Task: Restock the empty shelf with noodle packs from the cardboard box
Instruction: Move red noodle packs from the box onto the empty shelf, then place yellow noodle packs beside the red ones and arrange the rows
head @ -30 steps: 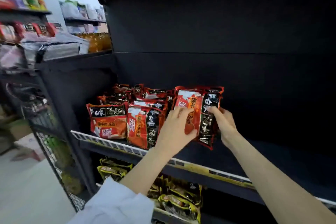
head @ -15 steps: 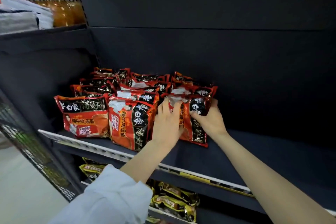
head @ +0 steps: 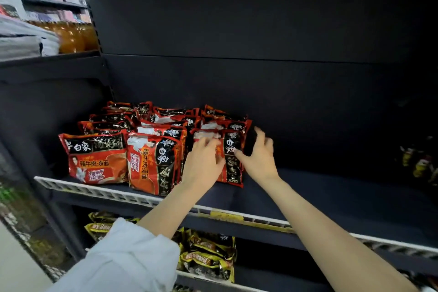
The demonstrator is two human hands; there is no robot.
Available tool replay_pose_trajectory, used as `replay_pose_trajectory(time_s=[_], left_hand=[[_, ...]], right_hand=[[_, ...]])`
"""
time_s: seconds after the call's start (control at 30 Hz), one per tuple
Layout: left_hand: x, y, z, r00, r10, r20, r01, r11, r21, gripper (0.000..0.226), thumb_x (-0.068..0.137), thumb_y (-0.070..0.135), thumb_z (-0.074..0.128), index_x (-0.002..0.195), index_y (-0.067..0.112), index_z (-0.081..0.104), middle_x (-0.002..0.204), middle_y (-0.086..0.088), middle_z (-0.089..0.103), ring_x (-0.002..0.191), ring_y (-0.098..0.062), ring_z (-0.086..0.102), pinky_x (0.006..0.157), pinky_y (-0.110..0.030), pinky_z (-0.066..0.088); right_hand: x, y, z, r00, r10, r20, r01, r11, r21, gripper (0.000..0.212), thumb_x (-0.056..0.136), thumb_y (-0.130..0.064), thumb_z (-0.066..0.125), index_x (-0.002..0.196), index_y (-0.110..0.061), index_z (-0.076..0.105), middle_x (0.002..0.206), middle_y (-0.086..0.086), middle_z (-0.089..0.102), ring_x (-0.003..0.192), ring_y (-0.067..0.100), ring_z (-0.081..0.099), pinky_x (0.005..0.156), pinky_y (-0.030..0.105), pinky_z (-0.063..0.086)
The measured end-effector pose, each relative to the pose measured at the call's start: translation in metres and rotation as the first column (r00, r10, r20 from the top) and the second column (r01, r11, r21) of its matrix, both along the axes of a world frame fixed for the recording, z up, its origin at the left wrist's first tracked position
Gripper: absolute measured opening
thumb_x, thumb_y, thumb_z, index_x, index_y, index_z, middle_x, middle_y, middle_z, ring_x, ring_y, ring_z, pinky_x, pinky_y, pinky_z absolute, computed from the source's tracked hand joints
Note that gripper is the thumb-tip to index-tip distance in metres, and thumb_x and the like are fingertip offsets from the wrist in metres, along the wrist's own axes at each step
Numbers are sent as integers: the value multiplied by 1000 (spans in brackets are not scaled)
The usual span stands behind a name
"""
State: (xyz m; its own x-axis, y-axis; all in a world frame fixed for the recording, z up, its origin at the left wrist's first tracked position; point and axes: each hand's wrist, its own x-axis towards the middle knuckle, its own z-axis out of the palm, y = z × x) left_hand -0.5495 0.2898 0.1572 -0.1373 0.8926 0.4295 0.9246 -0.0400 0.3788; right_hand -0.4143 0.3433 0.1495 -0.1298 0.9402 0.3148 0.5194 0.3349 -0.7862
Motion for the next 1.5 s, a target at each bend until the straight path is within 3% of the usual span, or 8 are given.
replay_pose_trajectory(time_s=[0.13, 0.3, 0.5, 0.6, 1.0, 1.17, 1.4, 1.5], left_hand=[[14, -43, 10, 993, -33, 114, 34, 999, -12, 31, 91, 19, 54, 122, 17, 54, 116, -2, 59, 91, -21, 61, 73, -35, 52], [44, -114, 3, 967, -115, 225, 132, 989, -62, 14, 90, 18, 56, 103, 18, 63, 99, 0, 67, 91, -20, 63, 79, -38, 54], [101, -174, -22, 930, -189, 314, 221, 973, -69, 9, 90, 25, 56, 90, 22, 64, 90, 3, 68, 85, -20, 64, 76, -37, 54], [145, -197, -34, 891, -273, 363, 323, 942, -85, 9, 90, 28, 55, 83, 28, 61, 82, 3, 70, 80, -21, 65, 73, -42, 57], [361, -256, -98, 856, -342, 387, 467, 832, -298, 11, 90, 24, 57, 88, 18, 65, 89, -1, 68, 85, -20, 64, 75, -35, 54], [440, -270, -143, 863, -309, 401, 470, 781, -411, 16, 91, 15, 57, 105, 11, 65, 107, -7, 67, 97, -21, 63, 84, -34, 51], [486, -281, -195, 917, -159, 366, 353, 752, -557, 61, 88, 15, 62, 143, 14, 36, 141, -10, 43, 129, -28, 42, 107, -39, 34], [484, -277, -201, 900, -144, 411, 403, 632, -662, 67, 93, 15, 56, 151, 19, 21, 144, -11, 43, 116, -26, 52, 97, -37, 41]], right_hand=[[14, -44, 11, 998, 15, 66, -16, 1000, 14, 55, 90, -24, 60, 139, -16, 35, 133, 11, 40, 121, 22, 44, 89, 21, 34], [48, -128, 15, 995, 38, 91, -35, 999, -32, 22, 93, -14, 52, 114, -14, 59, 96, -2, 62, 85, 9, 58, 64, 14, 40], [117, -223, -6, 979, -19, 202, 25, 999, -31, 17, 93, -12, 52, 104, -14, 66, 96, 1, 69, 86, 14, 63, 77, 24, 48], [164, -261, -19, 969, -103, 226, 118, 992, -54, 18, 94, -13, 52, 104, -14, 66, 99, 1, 68, 88, 13, 63, 74, 19, 45], [377, -347, -81, 911, -237, 337, 331, 908, -257, 19, 93, -10, 51, 104, -6, 67, 97, 9, 70, 91, 21, 64, 78, 26, 47], [459, -349, -122, 897, -163, 411, 332, 862, -383, 24, 93, -11, 52, 113, -4, 63, 110, 12, 68, 103, 26, 63, 83, 26, 45], [510, -343, -177, 885, -11, 465, 284, 805, -522, 48, 96, -14, 50, 142, -12, 38, 133, 12, 54, 111, 32, 60, 83, 34, 50], [506, -335, -197, 898, 34, 439, 253, 775, -579, 50, 96, -15, 52, 142, -9, 37, 130, 17, 56, 109, 33, 60, 83, 36, 52]])
